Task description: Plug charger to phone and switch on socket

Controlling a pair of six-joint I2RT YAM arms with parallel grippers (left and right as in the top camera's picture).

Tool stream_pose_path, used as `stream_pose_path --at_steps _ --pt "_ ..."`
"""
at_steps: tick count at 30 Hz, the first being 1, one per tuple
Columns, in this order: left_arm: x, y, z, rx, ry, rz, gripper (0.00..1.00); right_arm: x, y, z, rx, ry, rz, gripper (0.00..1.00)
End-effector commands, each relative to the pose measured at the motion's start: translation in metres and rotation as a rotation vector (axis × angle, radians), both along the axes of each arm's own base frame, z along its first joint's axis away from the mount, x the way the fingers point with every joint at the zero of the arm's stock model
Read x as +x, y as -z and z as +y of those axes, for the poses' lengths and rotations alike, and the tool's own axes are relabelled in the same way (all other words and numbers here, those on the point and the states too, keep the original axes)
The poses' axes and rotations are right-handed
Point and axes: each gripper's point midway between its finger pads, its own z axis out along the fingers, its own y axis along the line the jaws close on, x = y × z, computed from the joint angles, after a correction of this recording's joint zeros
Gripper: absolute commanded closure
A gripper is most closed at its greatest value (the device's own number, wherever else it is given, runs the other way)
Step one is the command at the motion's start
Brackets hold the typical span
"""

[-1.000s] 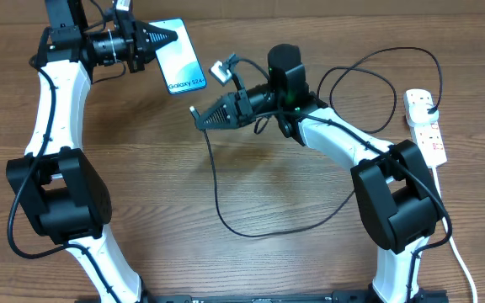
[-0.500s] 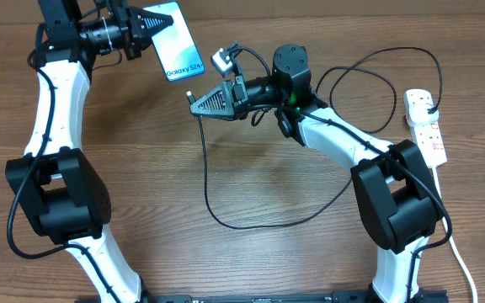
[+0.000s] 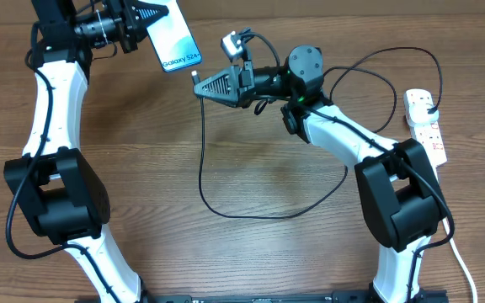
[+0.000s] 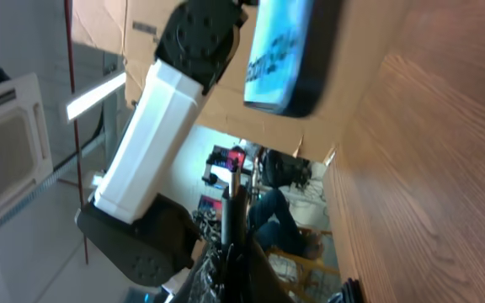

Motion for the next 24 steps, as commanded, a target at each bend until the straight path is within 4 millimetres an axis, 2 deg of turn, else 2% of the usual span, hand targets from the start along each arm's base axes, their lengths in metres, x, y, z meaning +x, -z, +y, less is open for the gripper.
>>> stream_pose_path --at_steps 1,13,18,24 --pt "-0.003 -0.009 0.003 -0.027 0.017 0.012 0.96 0.009 -0.006 -0.001 0.014 0.031 0.012 0.96" --pt "-0.003 -0.01 -0.003 -0.031 0.026 0.014 0.96 0.016 -0.008 -0.001 0.026 0.074 0.03 0.96" --pt "-0.002 -0.01 -0.004 -0.029 0.022 0.013 0.96 0.019 -0.009 -0.001 0.026 0.08 0.101 0.96" --pt "-0.001 -0.01 -0.006 -0.026 0.023 0.007 0.96 0.017 -0.017 -0.002 0.05 0.077 0.078 0.96"
